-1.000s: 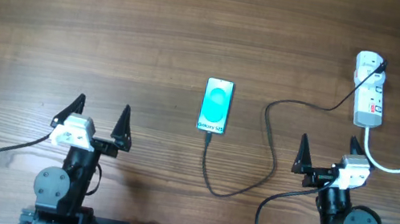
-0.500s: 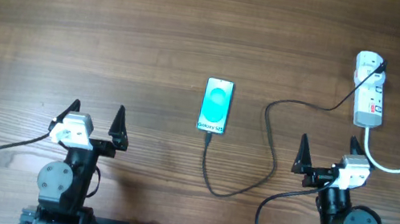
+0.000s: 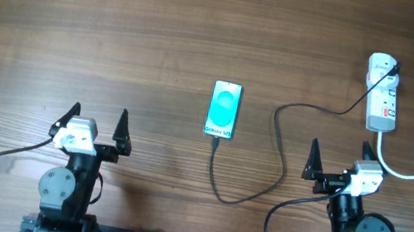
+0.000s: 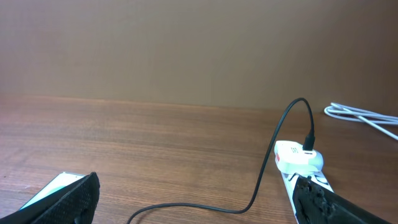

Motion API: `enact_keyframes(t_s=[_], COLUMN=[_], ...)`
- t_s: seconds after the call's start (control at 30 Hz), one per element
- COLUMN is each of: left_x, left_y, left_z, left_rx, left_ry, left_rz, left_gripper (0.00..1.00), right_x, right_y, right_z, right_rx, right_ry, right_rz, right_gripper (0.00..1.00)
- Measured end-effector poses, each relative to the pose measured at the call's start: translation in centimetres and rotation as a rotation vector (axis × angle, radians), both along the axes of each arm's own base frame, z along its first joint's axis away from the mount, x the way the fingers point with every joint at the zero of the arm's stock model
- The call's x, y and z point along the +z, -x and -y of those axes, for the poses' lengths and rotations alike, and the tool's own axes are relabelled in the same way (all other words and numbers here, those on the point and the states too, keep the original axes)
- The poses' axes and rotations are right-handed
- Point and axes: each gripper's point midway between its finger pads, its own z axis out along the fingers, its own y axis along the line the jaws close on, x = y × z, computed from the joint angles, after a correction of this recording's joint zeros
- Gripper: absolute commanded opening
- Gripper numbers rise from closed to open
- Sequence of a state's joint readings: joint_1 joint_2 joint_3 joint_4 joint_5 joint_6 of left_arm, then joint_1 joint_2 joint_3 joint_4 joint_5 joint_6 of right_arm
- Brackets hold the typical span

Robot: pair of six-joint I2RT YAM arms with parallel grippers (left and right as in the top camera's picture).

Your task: Plug charger to phone and switch on socket

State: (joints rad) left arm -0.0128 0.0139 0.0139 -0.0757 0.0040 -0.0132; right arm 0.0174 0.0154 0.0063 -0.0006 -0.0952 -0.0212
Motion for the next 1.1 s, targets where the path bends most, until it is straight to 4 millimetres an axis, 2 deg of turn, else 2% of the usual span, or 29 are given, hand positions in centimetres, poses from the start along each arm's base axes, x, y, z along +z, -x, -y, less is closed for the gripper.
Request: enact_keyframes(t_s=[1.1], left_x=[0.0], left_y=[0.0], left_z=[0.0], left_rx=[-0.001], left_ry=[-0.017], left_rz=[0.0], left_gripper=[1.0], right_x=[0.0], right_y=[0.0], right_z=[0.0], right_rx=[0.0], right_ry=[0.0], right_rz=[0.0], right_gripper=[1.0])
